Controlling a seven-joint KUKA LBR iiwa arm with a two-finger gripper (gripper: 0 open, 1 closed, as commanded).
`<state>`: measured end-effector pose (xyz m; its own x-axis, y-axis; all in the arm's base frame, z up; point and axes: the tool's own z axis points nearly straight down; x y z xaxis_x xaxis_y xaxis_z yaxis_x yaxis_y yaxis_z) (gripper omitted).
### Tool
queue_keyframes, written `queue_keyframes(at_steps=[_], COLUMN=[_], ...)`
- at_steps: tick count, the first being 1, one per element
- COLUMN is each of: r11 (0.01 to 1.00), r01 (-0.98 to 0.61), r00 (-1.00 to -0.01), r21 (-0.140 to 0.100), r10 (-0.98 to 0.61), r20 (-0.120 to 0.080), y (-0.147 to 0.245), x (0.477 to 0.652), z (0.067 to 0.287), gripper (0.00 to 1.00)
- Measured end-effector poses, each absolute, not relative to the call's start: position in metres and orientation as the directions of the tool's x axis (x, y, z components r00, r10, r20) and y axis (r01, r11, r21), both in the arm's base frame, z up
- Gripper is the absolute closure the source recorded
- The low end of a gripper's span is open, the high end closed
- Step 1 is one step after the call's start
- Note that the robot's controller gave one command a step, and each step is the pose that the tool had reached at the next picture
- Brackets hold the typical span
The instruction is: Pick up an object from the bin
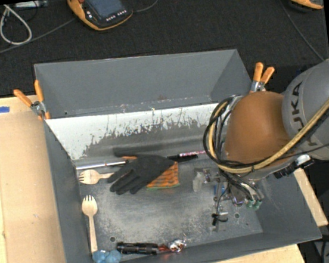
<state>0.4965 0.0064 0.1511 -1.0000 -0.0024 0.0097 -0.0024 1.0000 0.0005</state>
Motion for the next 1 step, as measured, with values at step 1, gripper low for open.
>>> queue_keyframes(at_steps=[1], r11=[1.000], r01=[-0.002], r00=[-1.000], r21=[0.001], r10=[-0.002], r20=[0.002], y=[0.0064], x=[0.4985], z=[0.1545], gripper=[0.00])
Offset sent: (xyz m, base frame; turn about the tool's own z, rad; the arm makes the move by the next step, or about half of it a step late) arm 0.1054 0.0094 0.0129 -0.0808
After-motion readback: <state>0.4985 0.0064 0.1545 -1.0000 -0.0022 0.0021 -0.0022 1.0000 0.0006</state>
